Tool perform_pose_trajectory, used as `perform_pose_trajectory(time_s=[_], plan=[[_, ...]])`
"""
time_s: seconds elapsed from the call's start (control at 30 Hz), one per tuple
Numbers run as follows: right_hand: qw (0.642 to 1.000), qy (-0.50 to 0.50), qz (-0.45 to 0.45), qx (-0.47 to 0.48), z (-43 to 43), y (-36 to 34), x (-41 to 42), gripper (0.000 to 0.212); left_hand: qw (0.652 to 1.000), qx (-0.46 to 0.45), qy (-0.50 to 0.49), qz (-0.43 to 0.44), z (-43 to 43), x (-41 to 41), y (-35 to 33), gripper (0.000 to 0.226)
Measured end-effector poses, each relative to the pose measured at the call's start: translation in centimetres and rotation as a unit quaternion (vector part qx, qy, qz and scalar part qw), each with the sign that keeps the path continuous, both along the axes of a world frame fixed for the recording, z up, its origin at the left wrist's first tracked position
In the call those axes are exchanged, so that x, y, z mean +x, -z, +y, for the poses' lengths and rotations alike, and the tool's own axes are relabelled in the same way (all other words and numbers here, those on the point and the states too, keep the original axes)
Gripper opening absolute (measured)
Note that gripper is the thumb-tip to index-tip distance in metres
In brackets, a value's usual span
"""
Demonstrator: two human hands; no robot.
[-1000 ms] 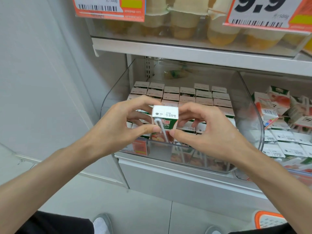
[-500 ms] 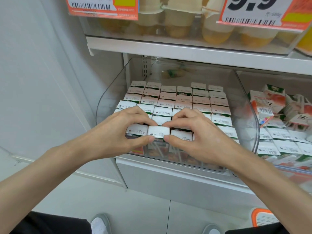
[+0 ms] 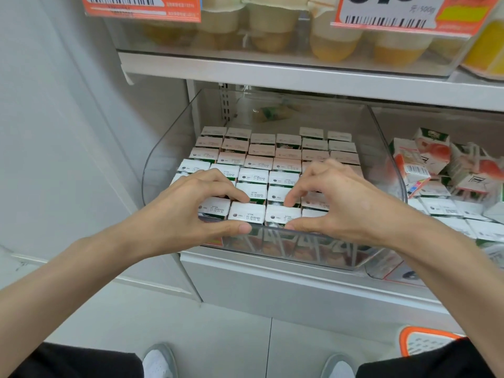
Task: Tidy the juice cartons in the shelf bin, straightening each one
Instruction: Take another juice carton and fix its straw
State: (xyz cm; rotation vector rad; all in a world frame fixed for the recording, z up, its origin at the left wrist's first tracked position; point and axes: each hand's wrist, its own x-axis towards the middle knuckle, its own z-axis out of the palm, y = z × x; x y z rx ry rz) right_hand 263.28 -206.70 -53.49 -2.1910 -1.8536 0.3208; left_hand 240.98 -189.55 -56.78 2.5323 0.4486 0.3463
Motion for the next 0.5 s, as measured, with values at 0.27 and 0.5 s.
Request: perform_pose_trajectory(time_s=[0.27,0.5], plan=[[0.996,-0.016,0.081,0.015,-0.4,-0.5,0.4,0.029,0.999,-0.024,-0.024,-0.022,-0.2,0.6,0.1,0.054],[0.952,0.013,0.196,0.237,-1.4,-0.8,-0.1,0.022,0.999,-0.020,-0.014,-0.041,-0.6,0.9,-0.2,0.061]])
